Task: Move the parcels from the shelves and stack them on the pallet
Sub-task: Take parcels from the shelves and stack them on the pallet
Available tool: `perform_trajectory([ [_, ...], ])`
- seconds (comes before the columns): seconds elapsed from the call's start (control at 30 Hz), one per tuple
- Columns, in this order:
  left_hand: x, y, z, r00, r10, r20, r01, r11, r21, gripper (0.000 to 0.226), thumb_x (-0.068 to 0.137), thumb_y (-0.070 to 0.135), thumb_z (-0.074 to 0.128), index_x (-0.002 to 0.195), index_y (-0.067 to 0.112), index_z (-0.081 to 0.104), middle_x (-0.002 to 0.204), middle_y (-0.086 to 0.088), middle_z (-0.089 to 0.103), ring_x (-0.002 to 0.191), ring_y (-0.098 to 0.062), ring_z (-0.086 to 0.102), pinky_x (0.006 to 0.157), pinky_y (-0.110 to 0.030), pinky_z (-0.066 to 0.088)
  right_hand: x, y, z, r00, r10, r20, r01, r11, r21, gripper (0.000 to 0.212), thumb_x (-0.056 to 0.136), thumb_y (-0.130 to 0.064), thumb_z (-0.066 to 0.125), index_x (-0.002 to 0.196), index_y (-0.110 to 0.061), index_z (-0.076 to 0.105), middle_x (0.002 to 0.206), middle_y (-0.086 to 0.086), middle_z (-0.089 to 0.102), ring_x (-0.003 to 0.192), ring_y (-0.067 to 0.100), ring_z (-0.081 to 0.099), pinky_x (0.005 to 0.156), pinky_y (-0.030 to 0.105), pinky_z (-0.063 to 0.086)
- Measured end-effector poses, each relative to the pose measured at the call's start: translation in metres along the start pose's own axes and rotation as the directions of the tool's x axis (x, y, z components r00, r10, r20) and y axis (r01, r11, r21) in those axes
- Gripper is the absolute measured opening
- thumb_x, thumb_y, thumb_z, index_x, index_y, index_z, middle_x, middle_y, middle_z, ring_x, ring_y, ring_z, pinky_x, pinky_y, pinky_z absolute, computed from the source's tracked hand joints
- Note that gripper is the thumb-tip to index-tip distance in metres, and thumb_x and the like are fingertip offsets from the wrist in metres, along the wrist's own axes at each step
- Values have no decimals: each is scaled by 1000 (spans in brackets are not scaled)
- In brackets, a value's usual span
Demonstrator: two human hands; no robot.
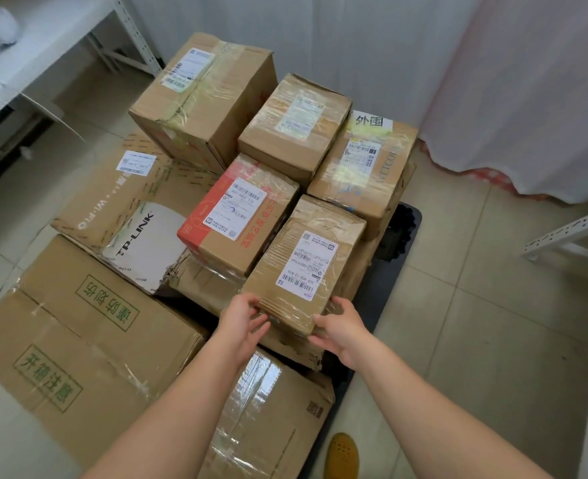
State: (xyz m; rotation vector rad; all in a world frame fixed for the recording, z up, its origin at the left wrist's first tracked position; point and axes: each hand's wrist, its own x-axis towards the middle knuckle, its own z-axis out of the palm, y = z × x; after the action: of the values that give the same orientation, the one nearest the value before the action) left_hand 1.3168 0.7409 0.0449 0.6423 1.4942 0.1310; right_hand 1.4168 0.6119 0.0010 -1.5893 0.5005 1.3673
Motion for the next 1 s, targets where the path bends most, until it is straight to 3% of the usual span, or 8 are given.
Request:
perform_trajectory([
  [0.2, -2, 1, -5, 999, -5, 35, 4, 1000, 8, 29, 93, 6, 55, 122, 7, 50, 139, -18, 51, 121, -33, 55, 100, -42, 48, 0, 3, 3, 996, -68, -63, 65, 996, -58, 67, 91, -2, 65, 147, -28, 38, 132, 7, 59, 109, 24, 64, 78, 32, 60],
  [0.37, -12, 2, -9, 998, -27, 61, 21, 995, 98, 22, 95, 10, 56, 116, 8, 53, 135, -16, 51, 117, -33, 57, 101, -47, 48, -9, 4, 0, 985, -137, -100, 119, 979, -167, 63, 94, -14, 64, 148, -30, 38, 139, 5, 54, 118, 24, 58, 98, 44, 52],
  [0.43, -19, 3, -15, 998, -28, 61, 20, 990, 138, 19, 95, 12, 56, 114, 9, 54, 131, -17, 53, 112, -33, 59, 97, -46, 50, -18, 3, -2, 984, -129, -124, 108, 980, -168, 61, 95, -13, 61, 149, -28, 36, 135, 5, 54, 111, 22, 60, 96, 42, 54],
  [0.53, -30, 7, -24, 999, -24, 46, 15, 984, 177, 15, 98, 13, 53, 112, 7, 54, 124, -18, 57, 107, -34, 62, 91, -44, 52, -40, 1, -3, 986, -81, -149, 62, 990, -126, 56, 96, -6, 55, 147, -21, 38, 110, 4, 57, 89, 17, 61, 90, 38, 57],
  [0.63, -47, 13, -37, 998, -18, 58, 4, 974, 228, 22, 101, 14, 49, 120, 5, 55, 110, -14, 65, 95, -32, 66, 79, -39, 54, -62, 2, -1, 982, -70, -173, 56, 995, -86, 52, 95, -4, 51, 143, -19, 42, 93, 4, 57, 80, 18, 57, 94, 46, 54],
  [0.73, -70, 18, -53, 995, -7, 100, -19, 966, 259, 25, 102, 15, 47, 123, 5, 56, 107, -14, 68, 88, -29, 67, 67, -35, 53, -88, 5, 2, 978, -96, -187, 87, 995, -55, 47, 94, -3, 50, 139, -16, 45, 92, 5, 58, 78, 19, 56, 93, 43, 55],
  [0.83, -92, 24, -69, 991, 18, 132, -56, 955, 291, 23, 102, 14, 47, 121, 6, 57, 104, -13, 68, 84, -28, 67, 67, -34, 52, -117, 10, 6, 972, -130, -198, 127, 992, -29, 41, 95, -5, 50, 135, -13, 49, 94, 8, 59, 77, 18, 57, 78, 32, 57],
  [1.0, -136, 36, -108, 970, 73, 232, -144, 941, 305, 21, 102, 15, 45, 117, 5, 57, 105, -13, 67, 84, -28, 66, 66, -34, 51, -181, 25, 21, 947, -219, -234, 220, 975, -23, 38, 96, -6, 48, 134, -12, 51, 107, 10, 61, 84, 18, 61, 68, 27, 57],
])
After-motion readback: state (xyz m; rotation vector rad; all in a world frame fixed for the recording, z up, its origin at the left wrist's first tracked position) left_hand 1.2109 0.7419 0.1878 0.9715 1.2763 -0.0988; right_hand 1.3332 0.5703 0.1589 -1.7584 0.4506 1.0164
